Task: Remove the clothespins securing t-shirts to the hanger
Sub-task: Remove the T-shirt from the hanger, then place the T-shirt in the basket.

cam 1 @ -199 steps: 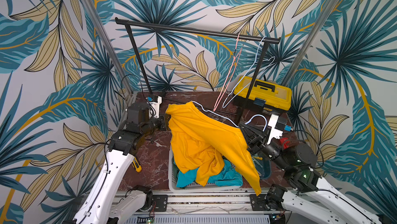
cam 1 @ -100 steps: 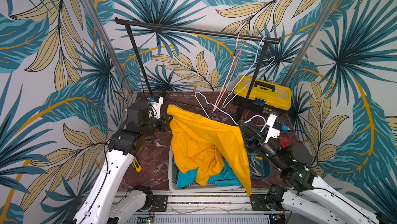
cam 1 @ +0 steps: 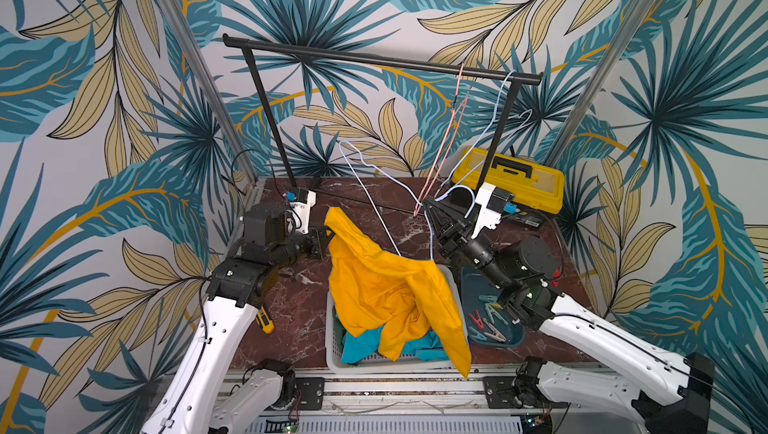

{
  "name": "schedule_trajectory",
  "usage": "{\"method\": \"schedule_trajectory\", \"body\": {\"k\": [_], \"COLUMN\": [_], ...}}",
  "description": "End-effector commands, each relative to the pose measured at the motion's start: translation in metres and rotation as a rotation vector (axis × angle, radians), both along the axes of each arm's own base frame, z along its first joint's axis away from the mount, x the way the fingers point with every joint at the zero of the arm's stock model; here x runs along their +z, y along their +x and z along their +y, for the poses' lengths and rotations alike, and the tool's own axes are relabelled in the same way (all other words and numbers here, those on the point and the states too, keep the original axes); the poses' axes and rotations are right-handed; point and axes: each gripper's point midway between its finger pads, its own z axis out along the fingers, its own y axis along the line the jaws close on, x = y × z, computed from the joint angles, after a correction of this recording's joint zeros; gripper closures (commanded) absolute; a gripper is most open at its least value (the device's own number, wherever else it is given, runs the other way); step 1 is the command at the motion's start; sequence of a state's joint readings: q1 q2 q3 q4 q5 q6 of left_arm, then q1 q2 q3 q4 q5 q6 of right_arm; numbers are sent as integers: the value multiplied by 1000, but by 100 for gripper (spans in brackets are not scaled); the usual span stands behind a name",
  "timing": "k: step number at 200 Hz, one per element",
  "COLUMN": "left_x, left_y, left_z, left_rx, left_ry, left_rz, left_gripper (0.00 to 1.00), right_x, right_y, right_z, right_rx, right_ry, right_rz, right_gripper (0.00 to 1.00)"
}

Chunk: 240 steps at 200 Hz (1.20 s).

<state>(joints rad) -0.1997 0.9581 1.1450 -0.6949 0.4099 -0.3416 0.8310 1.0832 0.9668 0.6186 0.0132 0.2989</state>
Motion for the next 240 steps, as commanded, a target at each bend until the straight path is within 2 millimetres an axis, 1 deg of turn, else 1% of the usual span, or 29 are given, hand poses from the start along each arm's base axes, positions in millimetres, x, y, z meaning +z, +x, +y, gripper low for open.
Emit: {"method": "schedule_trajectory", "body": {"k": [1,37,51,64,74,87,100,108,124,139,149,166,195,212,229,240], "left_x": [10,8,10,12,14,18,23,26,31,41,46,51,41,39,30,20], "left_y": [-2,-3,-4,-5,-7,-12,-20,-24,-26,-32,-37,-47,-64,-80,-100,-113], "left_z": [-2,-1,-1,-2,-5,-15,-26,-31,-36,-45,-52,-69,-91,-103,-115,-124], "left_rx": [-14,-13,-15,-23,-39,-118,-207,-249,-275,-303,-322,-377,-451,-495,-556,-603], "left_ry": [-35,-22,-27,-33,-39,-53,-62,-58,-54,-64,-63,-53,-37,-46,-49,-48], "left_rz": [-39,-51,-54,-57,-61,-77,-104,-123,-140,-156,-168,-184,-170,-159,-137,-110], "left_gripper": [100,100,100,100,100,100,100,100,100,100,100,100,100,100,100,100], "right_x": [30,45,53,60,64,66,68,66,61,52,47,37,21,10,-2,-7], "right_y": [-3,9,9,8,7,7,1,-2,-10,-18,-24,-35,-53,-59,-62,-66], "right_z": [3,16,16,10,2,-11,-22,-29,-45,-59,-70,-89,-119,-134,-149,-156], "right_rx": [27,36,30,8,-24,-73,-99,-110,-133,-152,-164,-188,-213,-235,-272,-284], "right_ry": [91,134,141,152,163,168,157,150,138,114,108,105,122,129,136,132], "right_rz": [-74,-107,-122,-136,-140,-124,-120,-106,-70,-41,-26,-1,46,80,126,137], "right_gripper": [100,100,100,100,100,100,100,100,100,100,100,100,100,100,100,100]}}
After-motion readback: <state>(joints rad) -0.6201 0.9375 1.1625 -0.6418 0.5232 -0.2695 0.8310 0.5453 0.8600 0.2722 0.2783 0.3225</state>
